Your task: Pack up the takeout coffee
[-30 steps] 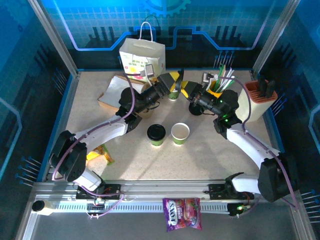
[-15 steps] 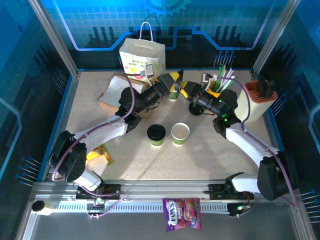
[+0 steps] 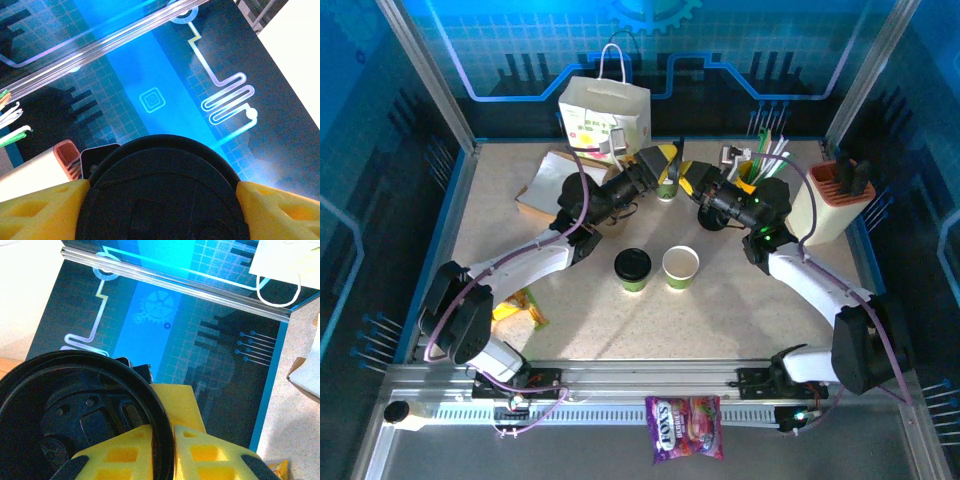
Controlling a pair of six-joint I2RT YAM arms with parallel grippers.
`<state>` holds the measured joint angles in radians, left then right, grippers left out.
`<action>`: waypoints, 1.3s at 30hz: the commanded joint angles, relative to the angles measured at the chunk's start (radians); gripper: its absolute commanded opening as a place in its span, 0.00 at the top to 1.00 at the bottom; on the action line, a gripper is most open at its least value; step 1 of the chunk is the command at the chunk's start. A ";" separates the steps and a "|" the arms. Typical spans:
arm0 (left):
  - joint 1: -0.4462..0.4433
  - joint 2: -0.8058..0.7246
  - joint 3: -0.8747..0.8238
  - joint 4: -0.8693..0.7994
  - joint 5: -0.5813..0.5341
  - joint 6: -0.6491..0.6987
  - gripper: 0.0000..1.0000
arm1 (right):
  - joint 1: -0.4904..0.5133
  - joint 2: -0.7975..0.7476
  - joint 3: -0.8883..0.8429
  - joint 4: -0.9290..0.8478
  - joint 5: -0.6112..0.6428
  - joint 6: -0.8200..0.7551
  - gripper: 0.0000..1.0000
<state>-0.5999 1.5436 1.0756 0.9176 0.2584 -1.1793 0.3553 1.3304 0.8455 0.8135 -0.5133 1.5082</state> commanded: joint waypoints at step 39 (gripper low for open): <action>-0.267 -0.069 0.039 -0.998 -0.359 0.931 0.24 | -0.340 -0.405 0.222 -1.325 0.337 -1.120 0.37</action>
<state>-0.8368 1.4326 1.0504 0.0742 -0.0093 -0.4000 0.0345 0.9459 1.0618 -0.4332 -0.2340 0.4778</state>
